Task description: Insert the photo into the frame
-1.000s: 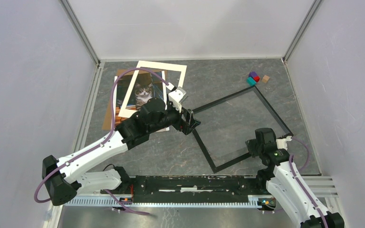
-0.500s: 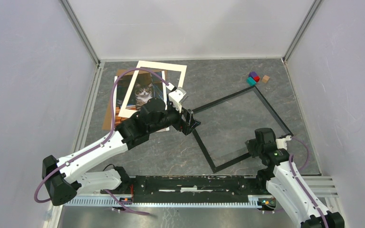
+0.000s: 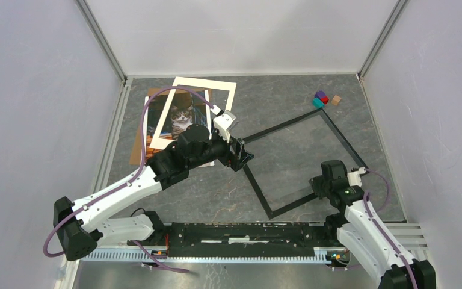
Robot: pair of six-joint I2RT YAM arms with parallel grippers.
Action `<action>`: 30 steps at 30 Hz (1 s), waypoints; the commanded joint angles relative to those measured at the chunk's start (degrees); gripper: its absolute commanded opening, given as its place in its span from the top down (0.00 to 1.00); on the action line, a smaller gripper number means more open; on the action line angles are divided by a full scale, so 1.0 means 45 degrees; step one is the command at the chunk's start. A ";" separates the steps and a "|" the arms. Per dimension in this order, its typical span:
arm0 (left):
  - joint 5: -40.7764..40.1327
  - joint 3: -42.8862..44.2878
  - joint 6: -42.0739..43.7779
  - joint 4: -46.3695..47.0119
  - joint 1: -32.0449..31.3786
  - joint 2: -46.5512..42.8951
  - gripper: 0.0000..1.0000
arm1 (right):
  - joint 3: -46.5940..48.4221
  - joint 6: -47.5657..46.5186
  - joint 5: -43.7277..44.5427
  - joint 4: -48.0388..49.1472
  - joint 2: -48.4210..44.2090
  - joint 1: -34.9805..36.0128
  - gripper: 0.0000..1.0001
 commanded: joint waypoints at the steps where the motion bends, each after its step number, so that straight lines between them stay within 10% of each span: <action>1: 0.0285 -0.0045 -0.0505 0.0656 0.0071 -0.0212 0.10 | 0.0332 -0.0712 -0.0350 0.0536 0.0252 0.0091 0.91; 18: 0.0362 -0.0065 -0.0525 0.0639 0.0059 -0.0035 0.10 | 0.1002 -0.3616 -0.0335 0.1934 0.0338 0.0101 0.54; 30: 0.0319 -0.0065 -0.0505 0.0616 0.0053 0.0024 0.10 | 0.0224 -0.4558 -0.0734 0.4685 -0.0573 0.0094 0.56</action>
